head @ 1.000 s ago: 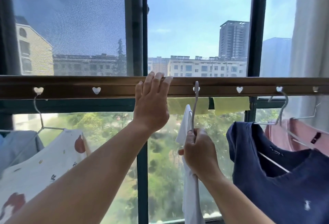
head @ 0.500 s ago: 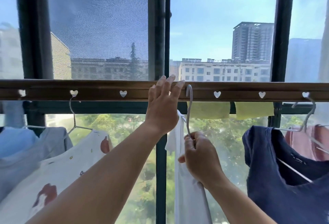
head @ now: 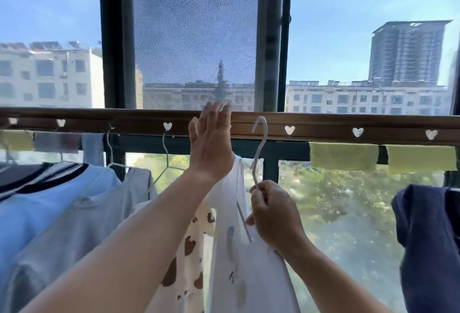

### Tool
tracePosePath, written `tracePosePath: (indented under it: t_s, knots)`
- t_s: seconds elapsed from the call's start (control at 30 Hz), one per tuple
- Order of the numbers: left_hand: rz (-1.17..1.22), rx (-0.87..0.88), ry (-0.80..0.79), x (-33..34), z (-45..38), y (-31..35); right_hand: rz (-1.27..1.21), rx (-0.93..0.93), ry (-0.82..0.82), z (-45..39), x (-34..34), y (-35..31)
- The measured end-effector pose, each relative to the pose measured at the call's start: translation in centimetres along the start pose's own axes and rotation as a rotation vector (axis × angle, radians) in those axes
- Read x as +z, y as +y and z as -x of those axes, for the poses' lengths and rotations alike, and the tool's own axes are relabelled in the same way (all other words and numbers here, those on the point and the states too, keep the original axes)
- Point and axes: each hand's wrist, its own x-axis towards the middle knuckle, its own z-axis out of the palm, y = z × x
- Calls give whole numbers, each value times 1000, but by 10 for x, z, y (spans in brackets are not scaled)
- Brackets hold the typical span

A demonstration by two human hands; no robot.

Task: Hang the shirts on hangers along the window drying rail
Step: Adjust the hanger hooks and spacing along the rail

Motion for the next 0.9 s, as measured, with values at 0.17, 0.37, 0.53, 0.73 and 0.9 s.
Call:
tracePosePath:
  t_s: [0.17,0.37,0.53,0.73,0.9]
  knots:
    - [-24,-47,-95,-9,2,-25,-8,-2,-35,-8,30,-10]
    - [-53,-25,-124,-18,-5,-41,39,-20,-25,-20,58,-16]
    - [-91,26,-134,-17,-12,-44,74,-3,6,-31,75,-13]
    - [-95,65,-142,-10,-15,-46,100,101,-73,-35,76,-1]
    - [-62,30,-135,-4,-15,-41,88,141,-72,-36,67,5]
